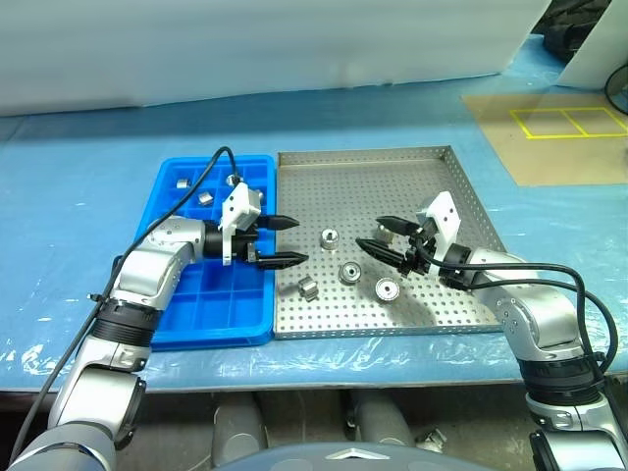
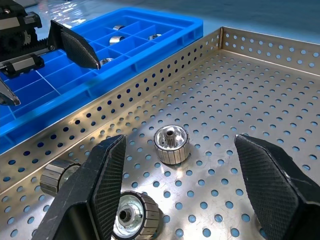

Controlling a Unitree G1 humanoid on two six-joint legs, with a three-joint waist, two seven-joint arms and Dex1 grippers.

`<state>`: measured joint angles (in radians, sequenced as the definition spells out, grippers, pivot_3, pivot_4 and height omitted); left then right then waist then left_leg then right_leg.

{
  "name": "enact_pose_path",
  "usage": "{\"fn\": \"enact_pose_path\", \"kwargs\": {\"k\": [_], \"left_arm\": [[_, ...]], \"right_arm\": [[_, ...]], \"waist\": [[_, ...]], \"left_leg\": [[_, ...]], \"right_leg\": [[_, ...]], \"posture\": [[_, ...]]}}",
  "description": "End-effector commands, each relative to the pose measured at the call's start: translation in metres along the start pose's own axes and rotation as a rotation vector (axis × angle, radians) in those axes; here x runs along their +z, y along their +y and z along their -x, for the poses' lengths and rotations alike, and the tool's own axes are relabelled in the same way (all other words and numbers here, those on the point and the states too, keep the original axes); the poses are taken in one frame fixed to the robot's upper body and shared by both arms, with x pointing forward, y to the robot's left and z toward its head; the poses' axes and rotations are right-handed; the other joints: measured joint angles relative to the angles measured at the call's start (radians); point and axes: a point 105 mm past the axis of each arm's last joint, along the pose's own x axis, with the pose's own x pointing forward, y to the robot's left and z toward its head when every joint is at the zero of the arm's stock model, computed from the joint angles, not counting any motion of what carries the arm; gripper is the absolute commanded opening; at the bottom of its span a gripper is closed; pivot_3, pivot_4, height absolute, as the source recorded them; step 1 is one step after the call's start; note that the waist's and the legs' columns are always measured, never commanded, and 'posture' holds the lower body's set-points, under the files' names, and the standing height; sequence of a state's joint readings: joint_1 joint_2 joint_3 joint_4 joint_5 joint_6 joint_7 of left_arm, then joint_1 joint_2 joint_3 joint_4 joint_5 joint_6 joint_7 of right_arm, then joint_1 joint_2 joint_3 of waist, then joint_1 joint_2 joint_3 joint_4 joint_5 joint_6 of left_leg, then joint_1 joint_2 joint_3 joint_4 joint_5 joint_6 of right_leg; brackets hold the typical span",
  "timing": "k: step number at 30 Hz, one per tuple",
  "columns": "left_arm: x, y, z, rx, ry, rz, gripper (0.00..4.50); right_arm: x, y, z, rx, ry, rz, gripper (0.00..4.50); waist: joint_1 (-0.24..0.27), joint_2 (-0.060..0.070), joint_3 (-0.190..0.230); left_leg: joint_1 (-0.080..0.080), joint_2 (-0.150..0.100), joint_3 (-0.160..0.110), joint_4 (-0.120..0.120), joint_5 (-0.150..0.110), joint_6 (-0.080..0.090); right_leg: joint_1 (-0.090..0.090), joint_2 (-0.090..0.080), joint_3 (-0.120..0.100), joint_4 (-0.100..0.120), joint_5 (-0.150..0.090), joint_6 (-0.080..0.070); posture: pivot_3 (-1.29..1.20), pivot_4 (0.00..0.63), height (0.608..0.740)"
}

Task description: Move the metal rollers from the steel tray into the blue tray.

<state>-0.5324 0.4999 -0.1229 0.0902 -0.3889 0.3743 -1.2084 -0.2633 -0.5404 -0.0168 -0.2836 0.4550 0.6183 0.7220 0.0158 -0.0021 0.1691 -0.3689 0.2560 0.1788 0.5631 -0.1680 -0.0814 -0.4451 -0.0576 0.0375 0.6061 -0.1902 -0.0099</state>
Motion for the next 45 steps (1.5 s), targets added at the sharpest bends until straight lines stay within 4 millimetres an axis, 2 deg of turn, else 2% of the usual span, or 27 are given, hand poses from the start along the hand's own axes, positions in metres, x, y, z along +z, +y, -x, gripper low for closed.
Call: {"fn": "enact_pose_path", "kwargs": {"k": [1,22,25,29,32,37,39,45], "left_arm": [[0.007,0.0,0.0,-0.012,-0.007,-0.035,4.03],[0.01,0.002,-0.008,-0.03,-0.021,-0.038,4.03],[0.013,0.013,-0.017,0.008,-0.038,-0.054,4.03],[0.014,0.042,-0.042,0.109,-0.03,-0.114,4.03],[0.018,0.055,-0.059,0.132,-0.032,-0.122,4.03],[0.019,0.063,-0.079,0.11,-0.016,-0.124,4.03],[0.009,0.064,-0.082,0.097,0.056,-0.169,4.03],[-0.006,0.057,-0.083,0.005,0.132,-0.177,4.03]], "right_arm": [[0.011,0.005,0.0,0.015,-0.038,0.032,3.56],[0.011,0.004,0.004,-0.006,-0.04,0.031,3.56],[0.011,0.002,0.005,-0.02,-0.044,0.034,3.56],[0.017,-0.004,0.005,-0.064,-0.071,0.043,3.56],[0.017,-0.004,0.004,-0.07,-0.072,0.046,3.56],[0.017,-0.005,0.006,-0.088,-0.076,0.048,3.56],[0.016,-0.005,0.007,-0.101,-0.073,0.048,3.56],[0.012,-0.005,0.014,-0.138,-0.069,0.041,3.56]], "waist": [[0.0,0.0,0.0],[-0.001,0.0,0.0],[0.0,0.0,0.0],[-0.001,-0.001,0.0],[-0.002,-0.001,0.0],[-0.004,-0.002,0.001],[-0.004,-0.002,0.001],[-0.003,-0.002,0.001]], "left_leg": [[0.0,0.0,0.0,0.0,0.0,0.0],[0.0,0.0,0.0,0.0,0.0,0.0],[0.0,0.0,0.0,0.0,0.0,0.0],[0.0,0.0,0.0,0.001,0.0,0.0],[0.0,-0.001,0.0,0.002,0.0,0.0],[-0.001,-0.002,-0.001,0.001,0.0,0.0],[-0.001,-0.002,-0.001,0.001,0.0,0.001],[0.0,-0.004,-0.001,0.001,-0.001,0.001]], "right_leg": [[0.0,0.0,0.0,0.0,0.0,0.0],[0.0,0.0,0.0,0.0,0.0,0.0],[0.0,0.0,0.0,0.0,0.0,0.0],[0.001,0.0,0.0,0.0,0.0,0.0],[0.002,0.0,0.001,-0.001,0.0,0.0],[0.002,0.0,0.001,-0.002,0.0,0.001],[0.002,0.0,0.002,-0.002,0.0,0.001],[0.003,-0.001,0.005,-0.003,0.0,0.001]], "posture": [[-0.25,0.15,0.74],[-0.29,0.15,0.74],[-0.3,0.15,0.74],[-0.31,0.15,0.74],[-0.32,0.15,0.74],[-0.35,0.15,0.74],[-0.36,0.15,0.74],[-0.4,0.15,0.74]]}}
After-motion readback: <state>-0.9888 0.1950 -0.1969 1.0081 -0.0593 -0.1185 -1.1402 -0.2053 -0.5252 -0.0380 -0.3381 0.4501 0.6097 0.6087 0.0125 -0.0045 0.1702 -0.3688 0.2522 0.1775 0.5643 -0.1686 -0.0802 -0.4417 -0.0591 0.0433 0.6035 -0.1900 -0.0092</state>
